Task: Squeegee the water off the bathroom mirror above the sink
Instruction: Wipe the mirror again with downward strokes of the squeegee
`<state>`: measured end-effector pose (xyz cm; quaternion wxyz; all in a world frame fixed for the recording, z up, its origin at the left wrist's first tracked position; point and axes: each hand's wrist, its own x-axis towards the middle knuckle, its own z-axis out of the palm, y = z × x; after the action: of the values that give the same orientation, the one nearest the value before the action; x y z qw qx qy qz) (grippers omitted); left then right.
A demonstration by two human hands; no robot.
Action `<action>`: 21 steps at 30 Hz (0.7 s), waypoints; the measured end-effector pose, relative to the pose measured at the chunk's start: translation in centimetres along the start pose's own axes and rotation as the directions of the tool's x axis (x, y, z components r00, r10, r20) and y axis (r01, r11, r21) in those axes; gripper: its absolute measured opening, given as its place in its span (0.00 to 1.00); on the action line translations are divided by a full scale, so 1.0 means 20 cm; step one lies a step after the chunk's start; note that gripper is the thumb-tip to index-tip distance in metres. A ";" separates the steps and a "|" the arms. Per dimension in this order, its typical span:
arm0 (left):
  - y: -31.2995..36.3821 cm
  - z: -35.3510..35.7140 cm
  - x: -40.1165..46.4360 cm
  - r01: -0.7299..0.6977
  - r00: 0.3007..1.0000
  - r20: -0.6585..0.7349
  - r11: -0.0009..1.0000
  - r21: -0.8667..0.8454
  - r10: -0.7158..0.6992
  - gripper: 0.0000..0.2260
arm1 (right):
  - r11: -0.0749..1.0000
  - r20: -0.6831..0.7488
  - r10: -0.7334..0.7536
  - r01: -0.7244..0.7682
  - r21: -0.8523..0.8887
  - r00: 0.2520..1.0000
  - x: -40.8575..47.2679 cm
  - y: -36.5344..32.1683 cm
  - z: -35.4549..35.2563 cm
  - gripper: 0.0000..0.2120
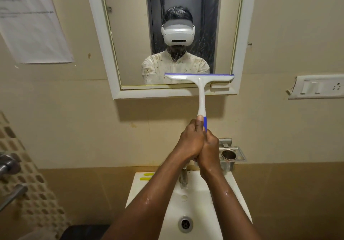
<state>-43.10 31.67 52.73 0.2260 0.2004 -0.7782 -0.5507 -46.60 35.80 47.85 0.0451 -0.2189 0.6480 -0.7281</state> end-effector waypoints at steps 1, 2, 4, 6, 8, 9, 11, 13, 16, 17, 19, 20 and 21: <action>0.00 0.00 0.00 0.002 1.000 0.000 1.000 0.002 -0.002 0.26 | 1.000 -0.003 0.004 -0.004 -0.004 1.000 0.00 0.01 0.00 0.16; -0.01 0.00 0.00 0.003 1.000 -0.001 1.000 0.002 -0.003 0.26 | 1.000 -0.006 0.006 -0.006 -0.008 1.000 -0.01 0.01 0.00 0.16; -0.02 0.01 -0.01 0.009 1.000 -0.005 1.000 0.002 -0.008 0.26 | 1.000 -0.011 0.016 -0.016 -0.020 1.000 -0.03 0.01 -0.01 0.16; -0.04 0.02 -0.02 0.025 1.000 0.003 1.000 0.009 -0.025 0.26 | 0.999 -0.022 0.029 -0.029 -0.025 0.999 -0.05 0.02 -0.01 0.16; -0.04 0.03 -0.04 0.051 0.999 0.018 0.999 -0.011 -0.051 0.26 | 0.998 -0.029 0.039 -0.040 -0.038 0.999 -0.06 0.02 -0.03 0.16; -0.04 0.03 -0.05 0.053 0.998 0.023 0.998 -0.027 -0.053 0.26 | 0.998 -0.026 0.043 -0.044 -0.048 0.999 -0.06 0.01 -0.04 0.17; -0.02 0.03 -0.05 0.049 0.999 0.020 0.998 -0.048 -0.048 0.25 | 0.997 -0.025 0.054 -0.055 -0.058 0.998 -0.07 -0.01 -0.05 0.17; -0.01 0.03 -0.06 0.037 0.999 0.011 0.998 -0.059 -0.036 0.25 | 0.996 -0.030 0.058 -0.060 -0.064 0.998 -0.08 -0.02 -0.06 0.18; 0.02 0.02 -0.07 -0.006 1.000 -0.019 0.999 -0.041 0.005 0.22 | 0.997 -0.017 0.023 -0.024 -0.078 1.000 -0.07 -0.06 -0.06 0.20; 0.06 0.00 -0.06 -0.031 0.999 -0.032 0.999 -0.038 0.030 0.22 | 0.997 -0.002 -0.006 0.005 -0.080 1.000 -0.05 -0.11 -0.05 0.19; 0.17 -0.06 -0.03 -0.079 0.996 -0.038 0.994 -0.081 0.076 0.21 | 0.993 0.000 -0.074 0.074 -0.092 0.997 0.02 -0.23 -0.03 0.18; 0.26 -0.10 0.00 -0.106 0.994 -0.024 0.988 -0.111 0.104 0.21 | 0.990 -0.002 -0.113 0.112 -0.090 0.994 0.07 -0.32 0.00 0.17; 0.34 -0.13 0.02 -0.136 0.991 -0.010 0.981 -0.135 0.136 0.21 | 0.985 0.007 -0.154 0.154 -0.078 0.988 0.12 -0.42 0.03 0.16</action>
<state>-42.40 31.47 60.07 0.2765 0.1314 -0.7507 -0.5854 -46.71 35.82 56.56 -0.0194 -0.2702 0.6574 -0.7032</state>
